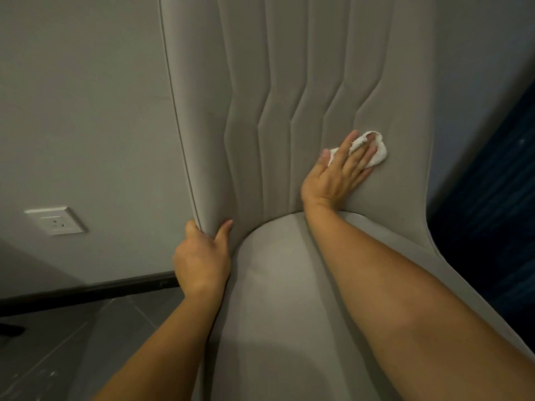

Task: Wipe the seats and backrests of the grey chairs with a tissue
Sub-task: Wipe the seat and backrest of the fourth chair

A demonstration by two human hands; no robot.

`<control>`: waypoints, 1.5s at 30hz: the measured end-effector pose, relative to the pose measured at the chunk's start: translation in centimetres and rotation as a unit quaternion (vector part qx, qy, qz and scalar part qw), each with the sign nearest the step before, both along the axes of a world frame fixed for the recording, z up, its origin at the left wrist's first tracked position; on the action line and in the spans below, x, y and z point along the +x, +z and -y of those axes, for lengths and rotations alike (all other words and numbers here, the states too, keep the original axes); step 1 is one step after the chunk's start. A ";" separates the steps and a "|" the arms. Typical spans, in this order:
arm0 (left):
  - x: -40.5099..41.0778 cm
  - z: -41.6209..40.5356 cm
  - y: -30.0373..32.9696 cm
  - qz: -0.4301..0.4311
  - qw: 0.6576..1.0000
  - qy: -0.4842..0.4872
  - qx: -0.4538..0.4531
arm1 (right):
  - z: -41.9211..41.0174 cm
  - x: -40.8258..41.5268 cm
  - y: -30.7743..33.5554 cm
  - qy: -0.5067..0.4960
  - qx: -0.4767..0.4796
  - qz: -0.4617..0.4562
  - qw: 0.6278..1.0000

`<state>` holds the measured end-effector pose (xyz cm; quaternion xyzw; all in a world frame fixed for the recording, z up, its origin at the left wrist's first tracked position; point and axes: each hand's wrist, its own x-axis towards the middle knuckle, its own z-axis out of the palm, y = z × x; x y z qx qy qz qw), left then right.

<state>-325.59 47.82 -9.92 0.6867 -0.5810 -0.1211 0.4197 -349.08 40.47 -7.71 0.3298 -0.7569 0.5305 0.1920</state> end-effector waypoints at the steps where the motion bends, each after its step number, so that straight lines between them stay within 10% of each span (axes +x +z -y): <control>1: 0.0 0.0 0.1 -0.003 1.000 -0.001 -0.001 | 0.4 1.5 0.4 0.016 -0.023 0.051 0.998; 19: 0.1 0.2 0.0 0.016 1.000 0.003 -0.010 | -6.7 11.1 -1.9 0.307 0.076 0.294 0.902; 27: -0.1 0.4 -0.1 0.007 1.000 0.002 -0.015 | -7.6 8.8 0.0 0.296 0.073 0.250 0.919; 42: 0.1 0.6 -0.1 -0.006 1.000 -0.005 0.019 | -13.1 10.0 -2.1 0.549 0.327 0.061 0.767; 45: 0.1 0.6 -0.2 0.002 1.000 -0.003 0.013 | -13.1 7.7 -0.7 0.529 0.307 -0.006 0.791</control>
